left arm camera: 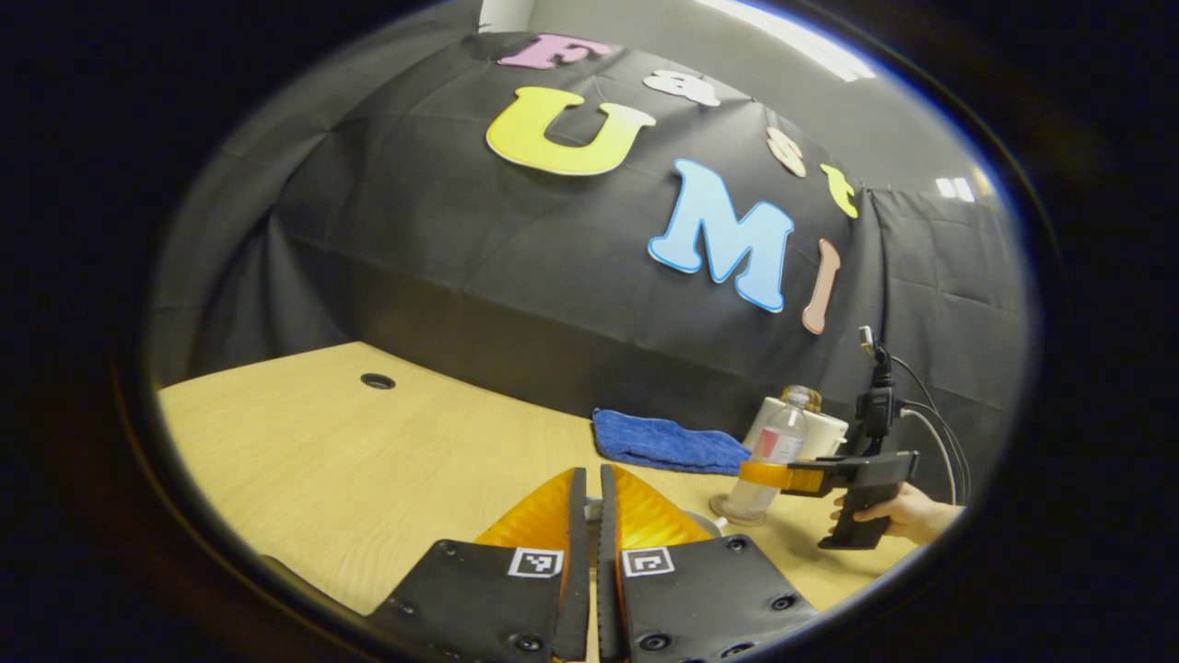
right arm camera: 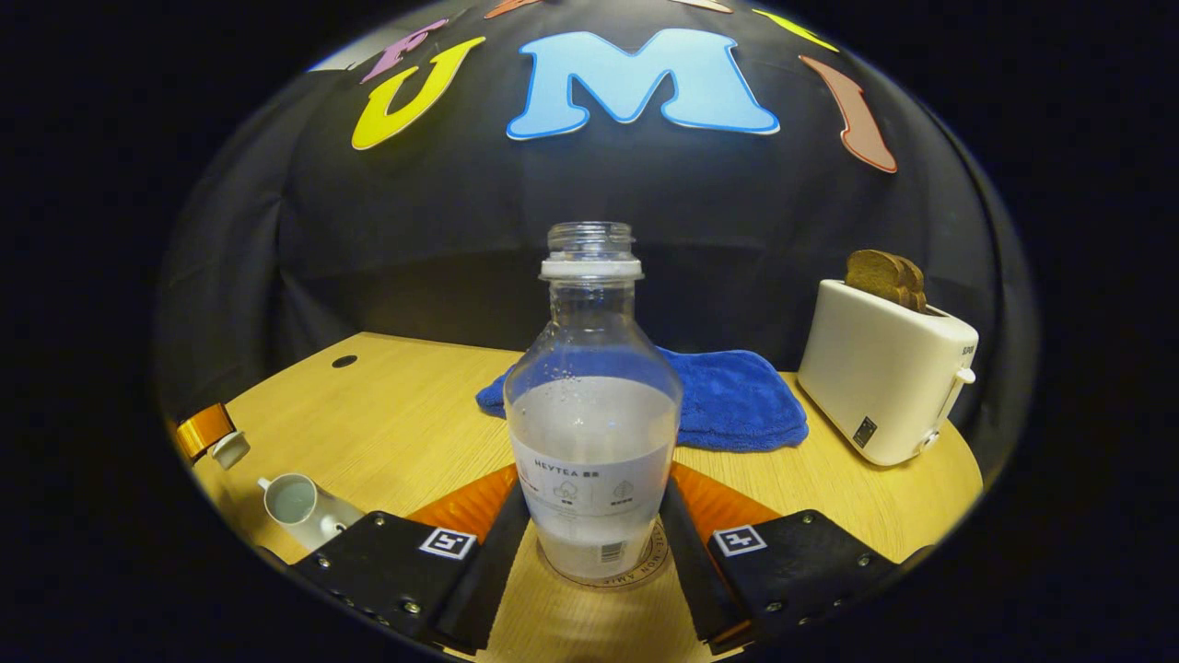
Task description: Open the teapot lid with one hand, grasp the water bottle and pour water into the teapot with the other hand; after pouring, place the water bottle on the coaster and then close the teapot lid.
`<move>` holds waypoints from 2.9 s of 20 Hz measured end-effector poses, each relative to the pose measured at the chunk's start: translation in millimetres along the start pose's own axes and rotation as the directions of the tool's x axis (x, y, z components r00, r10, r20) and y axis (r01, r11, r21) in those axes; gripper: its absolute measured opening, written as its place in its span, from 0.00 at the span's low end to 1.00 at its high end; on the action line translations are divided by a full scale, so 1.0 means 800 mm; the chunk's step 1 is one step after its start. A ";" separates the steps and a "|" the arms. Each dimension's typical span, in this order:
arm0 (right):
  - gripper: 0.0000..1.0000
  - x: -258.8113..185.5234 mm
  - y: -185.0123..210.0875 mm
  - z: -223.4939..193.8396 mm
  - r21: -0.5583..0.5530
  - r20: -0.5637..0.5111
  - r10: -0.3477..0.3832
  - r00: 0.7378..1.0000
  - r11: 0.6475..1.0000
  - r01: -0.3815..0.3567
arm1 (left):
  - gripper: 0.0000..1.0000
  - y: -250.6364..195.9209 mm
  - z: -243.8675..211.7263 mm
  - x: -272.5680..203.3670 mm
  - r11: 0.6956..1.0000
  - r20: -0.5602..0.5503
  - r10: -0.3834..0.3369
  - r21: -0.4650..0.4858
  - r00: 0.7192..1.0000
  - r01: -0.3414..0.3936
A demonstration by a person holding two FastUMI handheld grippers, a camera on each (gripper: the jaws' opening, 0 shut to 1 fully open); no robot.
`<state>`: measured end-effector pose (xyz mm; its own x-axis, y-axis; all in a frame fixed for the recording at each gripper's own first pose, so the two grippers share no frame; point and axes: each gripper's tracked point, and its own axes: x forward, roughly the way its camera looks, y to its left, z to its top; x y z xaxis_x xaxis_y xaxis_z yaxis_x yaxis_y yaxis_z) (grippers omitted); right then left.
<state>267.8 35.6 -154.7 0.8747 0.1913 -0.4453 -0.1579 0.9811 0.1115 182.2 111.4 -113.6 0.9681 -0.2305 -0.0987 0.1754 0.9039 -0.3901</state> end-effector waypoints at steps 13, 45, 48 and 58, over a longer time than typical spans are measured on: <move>0.94 -0.007 -0.006 -0.011 0.025 -0.033 -0.037 0.999 0.999 0.038 | 0.11 -0.001 0.002 -0.001 1.000 0.001 -0.001 0.000 1.000 0.001; 0.95 -0.217 0.008 -0.026 -0.019 0.226 -0.168 0.960 0.984 0.177 | 0.11 -0.098 -0.005 0.029 0.987 -0.020 -0.001 0.158 1.000 0.004; 0.95 -0.226 0.016 -0.022 -0.012 0.264 -0.162 0.951 0.985 0.171 | 0.11 -0.106 -0.011 0.036 0.985 -0.027 0.007 0.174 1.000 -0.002; 0.95 -0.215 0.020 -0.033 -0.020 0.287 -0.147 0.947 0.987 0.160 | 0.11 -0.114 -0.042 0.061 0.970 -0.070 0.053 0.239 0.996 -0.035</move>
<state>102.4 18.6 -100.0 0.9827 0.0288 -0.1830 -0.0253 0.9994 0.0215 207.8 5.7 -113.9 0.9611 -0.2070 -0.1829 0.1794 0.9713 -0.1563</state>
